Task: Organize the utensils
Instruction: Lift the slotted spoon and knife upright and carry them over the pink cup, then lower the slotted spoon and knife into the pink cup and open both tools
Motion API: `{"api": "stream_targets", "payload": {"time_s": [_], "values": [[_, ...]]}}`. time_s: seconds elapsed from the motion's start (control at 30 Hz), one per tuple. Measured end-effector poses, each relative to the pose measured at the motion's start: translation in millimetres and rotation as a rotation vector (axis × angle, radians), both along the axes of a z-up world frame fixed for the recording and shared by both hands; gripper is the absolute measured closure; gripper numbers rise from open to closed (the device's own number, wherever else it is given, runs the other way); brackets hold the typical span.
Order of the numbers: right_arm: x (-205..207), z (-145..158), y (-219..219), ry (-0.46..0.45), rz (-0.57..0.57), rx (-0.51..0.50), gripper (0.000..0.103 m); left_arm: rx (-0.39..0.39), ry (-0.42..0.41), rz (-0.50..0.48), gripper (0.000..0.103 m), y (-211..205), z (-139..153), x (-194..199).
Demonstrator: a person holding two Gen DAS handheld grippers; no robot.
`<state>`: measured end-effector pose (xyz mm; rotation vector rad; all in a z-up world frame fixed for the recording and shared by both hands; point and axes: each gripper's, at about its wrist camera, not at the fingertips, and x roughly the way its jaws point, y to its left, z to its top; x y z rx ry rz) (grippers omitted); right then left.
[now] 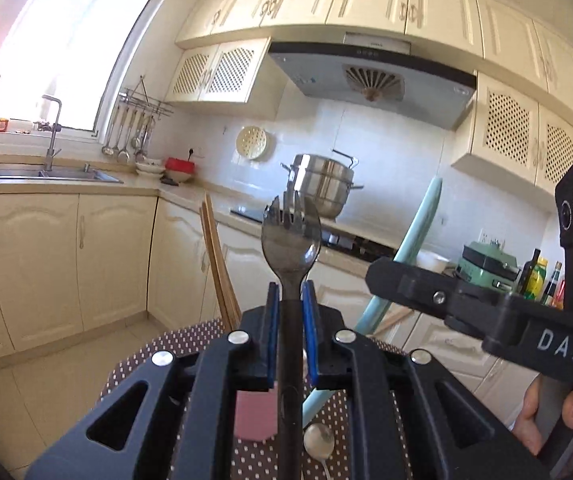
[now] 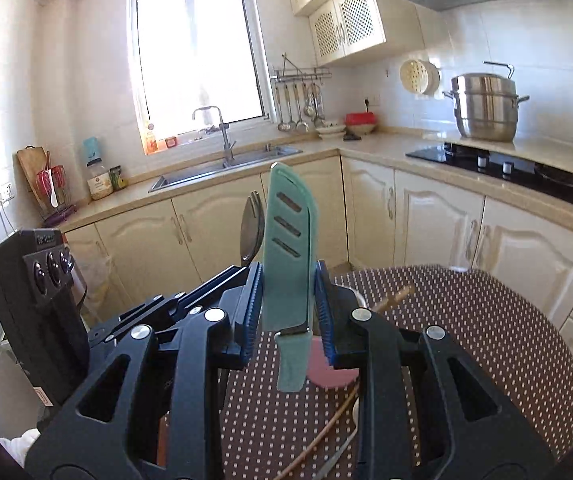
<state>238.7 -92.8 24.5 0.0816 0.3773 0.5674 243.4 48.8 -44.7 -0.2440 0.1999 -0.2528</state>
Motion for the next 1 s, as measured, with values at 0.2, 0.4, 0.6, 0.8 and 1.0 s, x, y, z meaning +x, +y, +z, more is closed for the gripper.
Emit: {"api": "stream_targets", "payload": {"time_s": [0.2, 0.4, 0.6, 0.8, 1.0], "values": [[18, 25, 4, -0.089, -0.046, -0.021, 0.077, -0.034, -0.076, -0.013, 0.092, 2, 9, 24], [43, 19, 10, -0.101, -0.077, -0.098, 0.077, -0.087, -0.152, -0.015, 0.092, 0, 4, 43], [62, 2, 10, -0.051, -0.062, -0.119, 0.077, -0.123, -0.161, 0.017, 0.092, -2, -11, 66], [71, -6, 8, -0.024, -0.053, -0.122, 0.077, -0.158, -0.158, 0.037, 0.092, 0, -26, 79], [75, -14, 10, -0.001, -0.049, -0.133, 0.077, -0.17, -0.13, 0.063, 0.091, -1, -40, 84]]}}
